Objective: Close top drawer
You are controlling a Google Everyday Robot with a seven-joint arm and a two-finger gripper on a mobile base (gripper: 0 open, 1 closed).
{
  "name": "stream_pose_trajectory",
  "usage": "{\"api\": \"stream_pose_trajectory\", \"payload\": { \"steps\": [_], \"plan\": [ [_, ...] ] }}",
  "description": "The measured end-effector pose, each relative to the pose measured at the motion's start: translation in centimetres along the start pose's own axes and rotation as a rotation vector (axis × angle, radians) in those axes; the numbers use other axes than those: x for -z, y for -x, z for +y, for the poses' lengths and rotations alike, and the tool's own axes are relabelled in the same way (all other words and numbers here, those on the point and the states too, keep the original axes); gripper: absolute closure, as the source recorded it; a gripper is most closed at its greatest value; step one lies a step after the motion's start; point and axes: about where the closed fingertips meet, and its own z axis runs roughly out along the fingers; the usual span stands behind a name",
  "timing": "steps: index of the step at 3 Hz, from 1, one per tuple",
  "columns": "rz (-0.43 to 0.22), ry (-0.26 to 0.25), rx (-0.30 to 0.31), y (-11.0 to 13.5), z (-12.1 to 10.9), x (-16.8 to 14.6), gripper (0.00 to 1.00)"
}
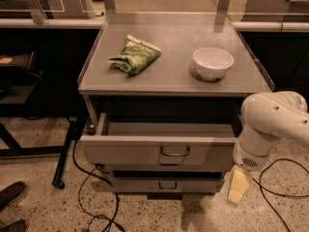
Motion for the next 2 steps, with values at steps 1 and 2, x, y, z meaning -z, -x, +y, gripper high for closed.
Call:
{"api": "stream_pose_trajectory", "payload": {
  "steps": [1, 2],
  "plan": [
    [0.0, 0.0, 0.0, 0.0, 0.0, 0.0, 0.19],
    [-0.004, 0.002, 0.0, 0.07, -0.15, 0.09, 0.49]
  ]
}}
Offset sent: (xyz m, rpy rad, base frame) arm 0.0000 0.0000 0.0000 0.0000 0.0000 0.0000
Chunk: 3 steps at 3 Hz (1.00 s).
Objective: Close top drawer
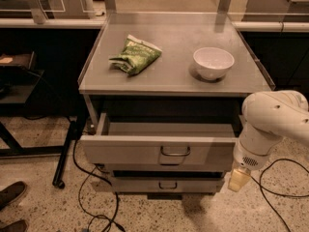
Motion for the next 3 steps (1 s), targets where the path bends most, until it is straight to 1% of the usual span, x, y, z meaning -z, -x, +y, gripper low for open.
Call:
{"api": "stream_pose_trajectory", "payload": {
  "steps": [1, 2, 3],
  "plan": [
    [-0.014, 0.006, 0.001, 0.2, -0.5, 0.3, 0.74],
    [-0.038, -0.027, 0.01, 1.4, -2.8, 0.6, 0.97],
    [-0.051, -0.068, 0.014, 2.7, -5.6, 1.0, 1.0]
  ]
}}
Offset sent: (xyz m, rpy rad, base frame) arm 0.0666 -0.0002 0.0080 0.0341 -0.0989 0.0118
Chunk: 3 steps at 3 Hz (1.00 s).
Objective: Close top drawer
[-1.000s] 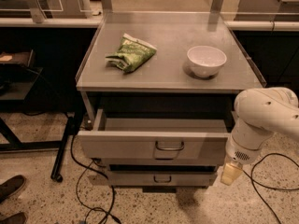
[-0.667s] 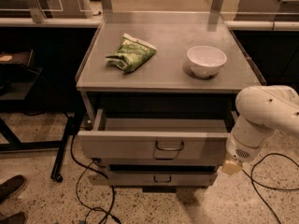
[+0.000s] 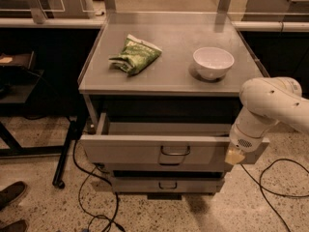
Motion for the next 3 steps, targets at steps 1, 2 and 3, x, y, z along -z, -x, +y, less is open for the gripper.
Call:
{"api": "stream_pose_trajectory", "payload": {
  "steps": [1, 2, 3],
  "plan": [
    [-0.004, -0.024, 0.006, 0.78, -1.45, 0.17, 1.0],
    [-0.004, -0.024, 0.006, 0.78, -1.45, 0.17, 0.81],
    [-0.004, -0.024, 0.006, 0.78, -1.45, 0.16, 0.57]
  ]
}}
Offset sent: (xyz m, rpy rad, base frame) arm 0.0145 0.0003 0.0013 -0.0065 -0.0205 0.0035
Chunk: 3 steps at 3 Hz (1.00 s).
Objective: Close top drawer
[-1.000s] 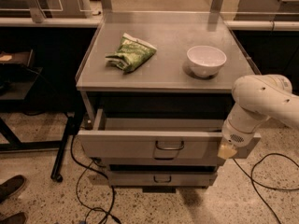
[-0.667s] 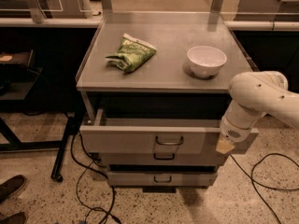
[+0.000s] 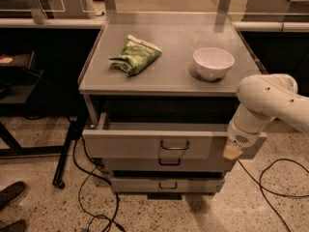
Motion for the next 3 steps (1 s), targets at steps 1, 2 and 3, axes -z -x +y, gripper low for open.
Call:
{"api": "stream_pose_trajectory", "payload": {
  "steps": [1, 2, 3],
  "plan": [
    [0.0, 0.0, 0.0, 0.0, 0.0, 0.0, 0.34],
    [0.0, 0.0, 0.0, 0.0, 0.0, 0.0, 0.11],
    [0.0, 0.0, 0.0, 0.0, 0.01, -0.01, 0.0]
  ]
}}
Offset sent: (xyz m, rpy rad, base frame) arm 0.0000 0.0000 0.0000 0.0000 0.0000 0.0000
